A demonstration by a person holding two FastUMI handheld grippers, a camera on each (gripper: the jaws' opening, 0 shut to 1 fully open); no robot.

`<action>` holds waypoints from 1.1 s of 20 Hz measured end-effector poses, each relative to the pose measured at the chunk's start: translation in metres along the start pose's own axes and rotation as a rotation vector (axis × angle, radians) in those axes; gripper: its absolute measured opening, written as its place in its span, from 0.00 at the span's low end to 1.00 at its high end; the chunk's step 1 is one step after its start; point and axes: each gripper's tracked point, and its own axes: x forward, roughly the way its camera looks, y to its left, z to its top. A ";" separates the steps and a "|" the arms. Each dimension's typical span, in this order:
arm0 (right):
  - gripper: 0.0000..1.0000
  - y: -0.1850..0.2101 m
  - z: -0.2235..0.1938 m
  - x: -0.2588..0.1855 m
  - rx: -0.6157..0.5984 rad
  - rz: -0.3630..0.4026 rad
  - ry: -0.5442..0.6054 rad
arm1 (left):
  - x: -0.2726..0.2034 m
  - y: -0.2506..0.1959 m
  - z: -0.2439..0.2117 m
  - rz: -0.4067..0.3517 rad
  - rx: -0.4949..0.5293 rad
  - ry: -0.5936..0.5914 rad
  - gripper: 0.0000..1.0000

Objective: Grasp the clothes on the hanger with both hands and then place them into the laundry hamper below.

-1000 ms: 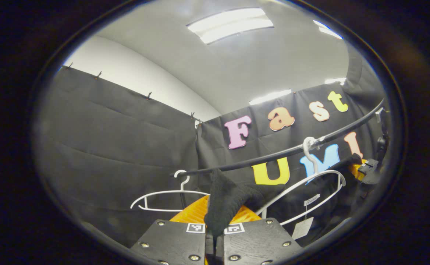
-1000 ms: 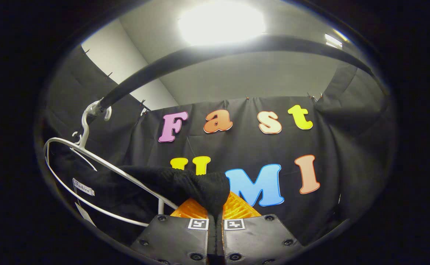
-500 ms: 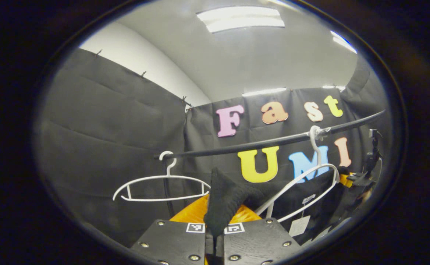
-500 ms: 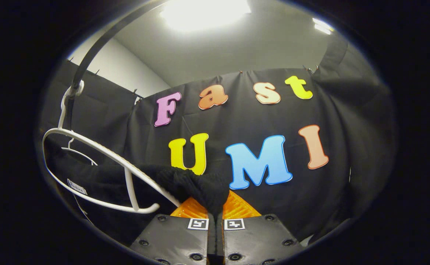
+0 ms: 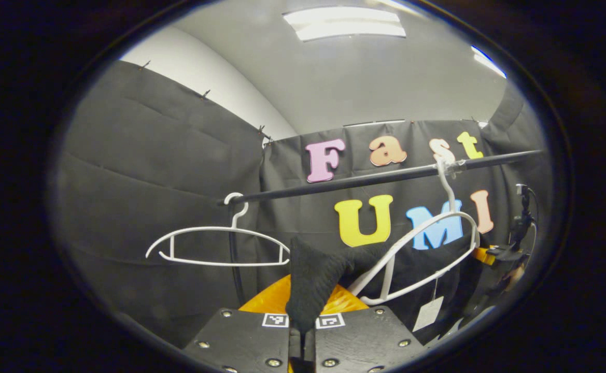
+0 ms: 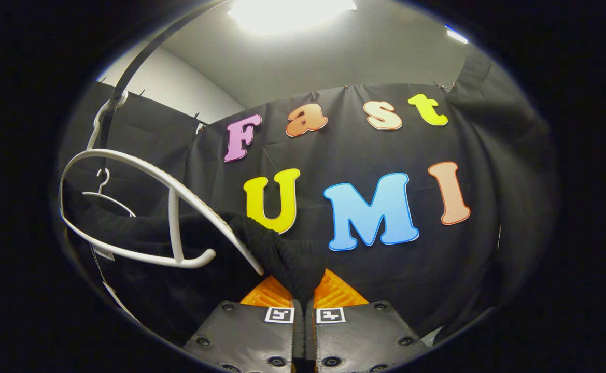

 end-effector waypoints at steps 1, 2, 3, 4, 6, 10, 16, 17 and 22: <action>0.01 0.000 -0.002 0.001 0.007 0.006 0.010 | -0.003 0.002 0.001 -0.002 -0.009 -0.004 0.04; 0.00 0.002 -0.004 0.003 0.020 0.012 0.020 | -0.003 0.003 0.002 -0.005 -0.026 -0.007 0.04; 0.00 0.003 -0.008 0.003 0.034 0.019 0.038 | -0.003 0.004 0.000 -0.009 -0.049 -0.006 0.04; 0.00 0.005 -0.011 0.004 0.050 0.031 0.053 | -0.001 0.006 0.000 -0.014 -0.074 -0.003 0.04; 0.00 0.008 -0.011 0.004 0.072 0.052 0.071 | 0.002 0.010 0.005 -0.019 -0.110 -0.010 0.04; 0.00 0.014 -0.017 0.005 0.097 0.081 0.098 | 0.013 0.024 0.002 -0.023 -0.126 0.003 0.04; 0.01 0.021 -0.051 0.001 0.075 0.103 0.183 | 0.004 0.027 -0.039 0.006 -0.101 0.071 0.05; 0.01 0.020 -0.058 -0.002 0.072 0.100 0.196 | 0.004 0.023 -0.047 0.008 -0.092 0.086 0.05; 0.01 0.024 -0.070 -0.028 0.033 0.103 0.211 | -0.014 0.022 -0.070 0.005 -0.034 0.135 0.04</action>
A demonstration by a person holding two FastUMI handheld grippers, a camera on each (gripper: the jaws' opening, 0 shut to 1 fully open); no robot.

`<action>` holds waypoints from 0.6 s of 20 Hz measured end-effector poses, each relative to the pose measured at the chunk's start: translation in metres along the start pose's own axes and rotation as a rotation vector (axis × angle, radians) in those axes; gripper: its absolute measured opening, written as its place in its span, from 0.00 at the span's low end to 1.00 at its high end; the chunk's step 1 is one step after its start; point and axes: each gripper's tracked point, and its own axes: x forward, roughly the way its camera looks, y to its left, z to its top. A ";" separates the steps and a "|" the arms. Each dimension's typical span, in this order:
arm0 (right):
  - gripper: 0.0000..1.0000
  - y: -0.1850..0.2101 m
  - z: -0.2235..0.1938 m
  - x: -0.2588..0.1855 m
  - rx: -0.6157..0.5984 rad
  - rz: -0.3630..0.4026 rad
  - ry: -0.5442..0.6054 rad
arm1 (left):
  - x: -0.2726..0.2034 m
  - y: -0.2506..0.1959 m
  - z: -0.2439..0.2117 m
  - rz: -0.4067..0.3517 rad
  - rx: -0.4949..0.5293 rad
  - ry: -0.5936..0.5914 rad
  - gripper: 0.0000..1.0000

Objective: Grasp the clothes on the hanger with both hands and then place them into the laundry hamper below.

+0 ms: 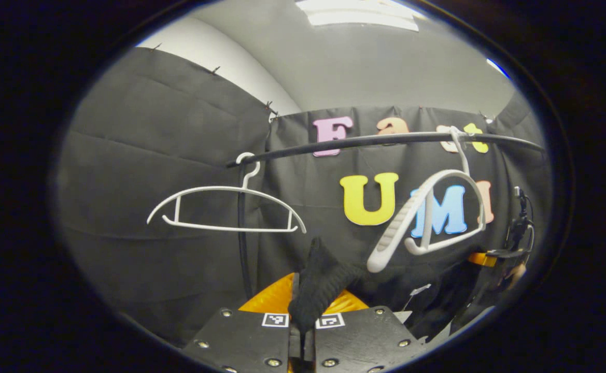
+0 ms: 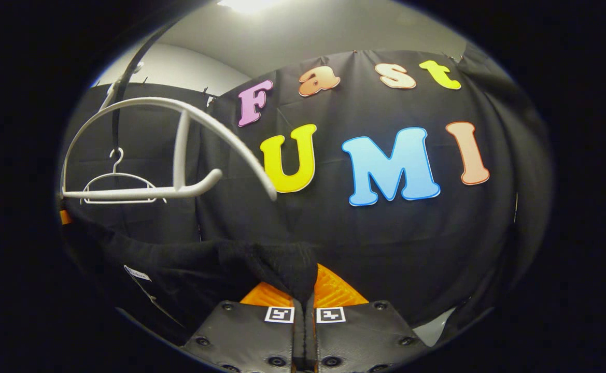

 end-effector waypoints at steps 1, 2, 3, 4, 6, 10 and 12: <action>0.01 0.001 0.000 -0.008 -0.006 -0.003 0.000 | -0.005 -0.002 -0.004 -0.008 0.004 0.007 0.04; 0.00 0.003 -0.002 -0.016 -0.007 -0.006 -0.002 | -0.010 -0.006 -0.007 -0.019 0.007 0.015 0.04; 0.00 0.005 -0.001 -0.025 -0.004 -0.010 -0.006 | -0.014 -0.010 -0.011 -0.034 0.010 0.022 0.04; 0.00 0.007 -0.003 -0.033 -0.002 -0.012 -0.006 | -0.017 -0.015 -0.014 -0.052 0.015 0.027 0.05; 0.01 0.011 -0.007 -0.050 -0.003 -0.019 -0.003 | -0.023 -0.028 -0.019 -0.095 0.026 0.036 0.04; 0.01 0.023 -0.019 -0.085 0.000 -0.028 0.017 | -0.037 -0.058 -0.036 -0.202 0.015 0.055 0.04; 0.01 0.030 -0.026 -0.101 0.010 -0.034 0.024 | -0.046 -0.076 -0.043 -0.254 0.007 0.059 0.04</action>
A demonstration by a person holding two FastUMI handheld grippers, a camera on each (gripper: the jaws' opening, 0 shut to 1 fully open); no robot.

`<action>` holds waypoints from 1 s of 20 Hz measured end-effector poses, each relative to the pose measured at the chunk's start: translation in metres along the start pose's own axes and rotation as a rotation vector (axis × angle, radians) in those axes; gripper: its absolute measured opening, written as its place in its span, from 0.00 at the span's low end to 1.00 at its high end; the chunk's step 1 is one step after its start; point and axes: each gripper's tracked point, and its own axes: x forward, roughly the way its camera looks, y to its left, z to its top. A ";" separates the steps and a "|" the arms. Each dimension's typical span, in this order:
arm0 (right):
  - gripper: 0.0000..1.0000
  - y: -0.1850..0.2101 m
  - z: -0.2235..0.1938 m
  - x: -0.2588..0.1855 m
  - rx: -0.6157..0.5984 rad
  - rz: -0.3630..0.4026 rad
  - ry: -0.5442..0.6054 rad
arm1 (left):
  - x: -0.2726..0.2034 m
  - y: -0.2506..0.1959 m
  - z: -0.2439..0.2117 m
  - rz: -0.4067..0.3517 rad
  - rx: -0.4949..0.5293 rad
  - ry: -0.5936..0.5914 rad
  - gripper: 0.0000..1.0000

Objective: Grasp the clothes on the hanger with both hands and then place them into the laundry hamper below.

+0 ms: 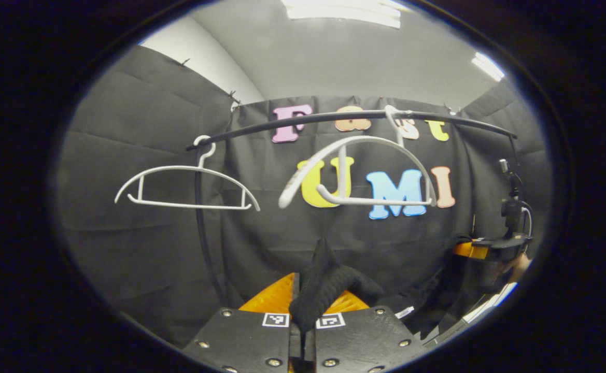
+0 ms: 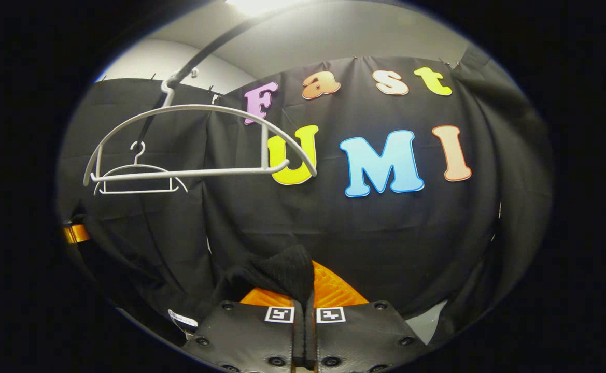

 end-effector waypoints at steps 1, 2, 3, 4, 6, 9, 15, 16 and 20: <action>0.05 0.003 -0.004 -0.006 0.003 -0.003 0.008 | 0.000 -0.009 -0.002 -0.024 -0.006 0.000 0.04; 0.02 0.008 -0.008 -0.014 0.004 -0.004 0.018 | 0.001 -0.017 -0.004 -0.046 -0.014 0.000 0.04; 0.02 0.013 -0.011 -0.019 0.004 -0.004 0.026 | 0.003 -0.023 -0.008 -0.066 -0.024 0.002 0.04; 0.02 0.020 -0.016 -0.024 0.006 -0.001 0.031 | 0.004 -0.028 -0.012 -0.083 -0.036 0.009 0.04; 0.01 0.034 -0.025 -0.034 -0.001 0.008 0.038 | 0.004 -0.039 -0.024 -0.115 -0.057 0.019 0.05; 0.01 0.058 -0.044 -0.045 -0.006 0.038 0.070 | -0.005 -0.053 -0.052 -0.161 -0.085 0.050 0.05; 0.01 0.092 -0.096 -0.068 0.000 0.080 0.144 | -0.011 -0.088 -0.108 -0.241 -0.123 0.141 0.05; 0.01 0.096 -0.107 -0.071 0.002 0.083 0.162 | -0.011 -0.090 -0.119 -0.244 -0.135 0.158 0.05; 0.02 0.104 -0.152 -0.081 0.005 0.087 0.242 | -0.019 -0.104 -0.178 -0.237 -0.154 0.228 0.05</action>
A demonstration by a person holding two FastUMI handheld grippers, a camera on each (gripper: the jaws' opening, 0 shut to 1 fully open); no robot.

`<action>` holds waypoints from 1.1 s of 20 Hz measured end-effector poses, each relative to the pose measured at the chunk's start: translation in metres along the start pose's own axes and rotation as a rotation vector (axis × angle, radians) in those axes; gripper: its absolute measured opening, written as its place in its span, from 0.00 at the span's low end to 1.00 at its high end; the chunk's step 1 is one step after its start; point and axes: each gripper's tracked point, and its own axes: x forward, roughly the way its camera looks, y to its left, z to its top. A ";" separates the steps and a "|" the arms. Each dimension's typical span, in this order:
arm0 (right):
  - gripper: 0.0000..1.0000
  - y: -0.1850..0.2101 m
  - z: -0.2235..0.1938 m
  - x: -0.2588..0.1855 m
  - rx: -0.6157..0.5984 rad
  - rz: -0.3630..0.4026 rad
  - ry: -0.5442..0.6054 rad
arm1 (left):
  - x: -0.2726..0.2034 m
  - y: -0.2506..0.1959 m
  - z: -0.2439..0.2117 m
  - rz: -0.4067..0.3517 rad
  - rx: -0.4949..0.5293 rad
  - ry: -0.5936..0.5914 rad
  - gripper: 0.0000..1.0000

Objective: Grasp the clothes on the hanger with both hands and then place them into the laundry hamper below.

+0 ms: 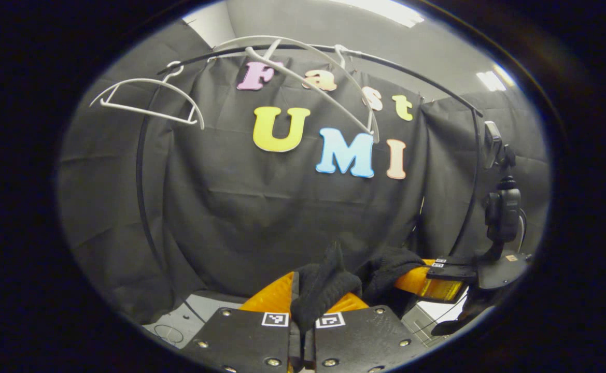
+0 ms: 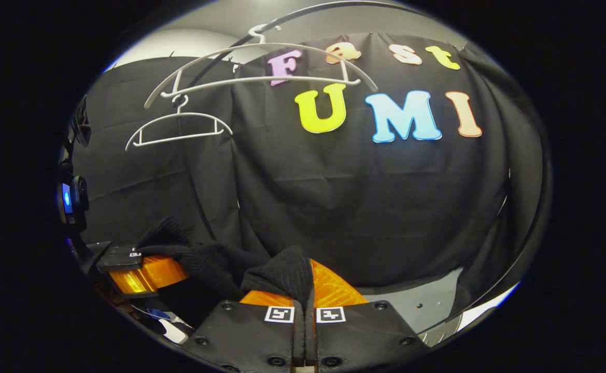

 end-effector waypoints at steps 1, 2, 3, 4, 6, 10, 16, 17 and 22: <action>0.02 0.003 -0.011 0.000 -0.002 0.001 0.023 | 0.002 0.002 -0.013 0.011 -0.002 0.021 0.05; 0.05 0.003 -0.022 0.001 -0.008 -0.001 0.044 | 0.006 0.004 -0.025 0.021 -0.005 0.047 0.05; 0.04 0.001 -0.032 0.003 -0.016 -0.008 0.070 | 0.007 0.004 -0.039 0.035 -0.010 0.072 0.05; 0.04 -0.002 -0.044 0.005 -0.021 -0.018 0.093 | 0.011 0.007 -0.050 0.051 -0.014 0.095 0.06; 0.08 -0.006 -0.067 0.008 -0.023 -0.033 0.143 | 0.016 0.013 -0.074 0.099 -0.004 0.145 0.06; 0.04 -0.012 -0.115 0.009 -0.024 -0.057 0.254 | 0.016 0.025 -0.123 0.142 0.028 0.258 0.07; 0.14 -0.018 -0.183 -0.006 -0.076 -0.088 0.452 | 0.000 0.025 -0.205 0.138 0.074 0.461 0.10; 0.17 -0.018 -0.187 -0.012 -0.074 -0.086 0.473 | -0.002 0.028 -0.209 0.145 0.082 0.481 0.08; 0.37 -0.012 -0.188 -0.015 -0.093 -0.069 0.493 | -0.007 0.031 -0.201 0.165 0.120 0.497 0.44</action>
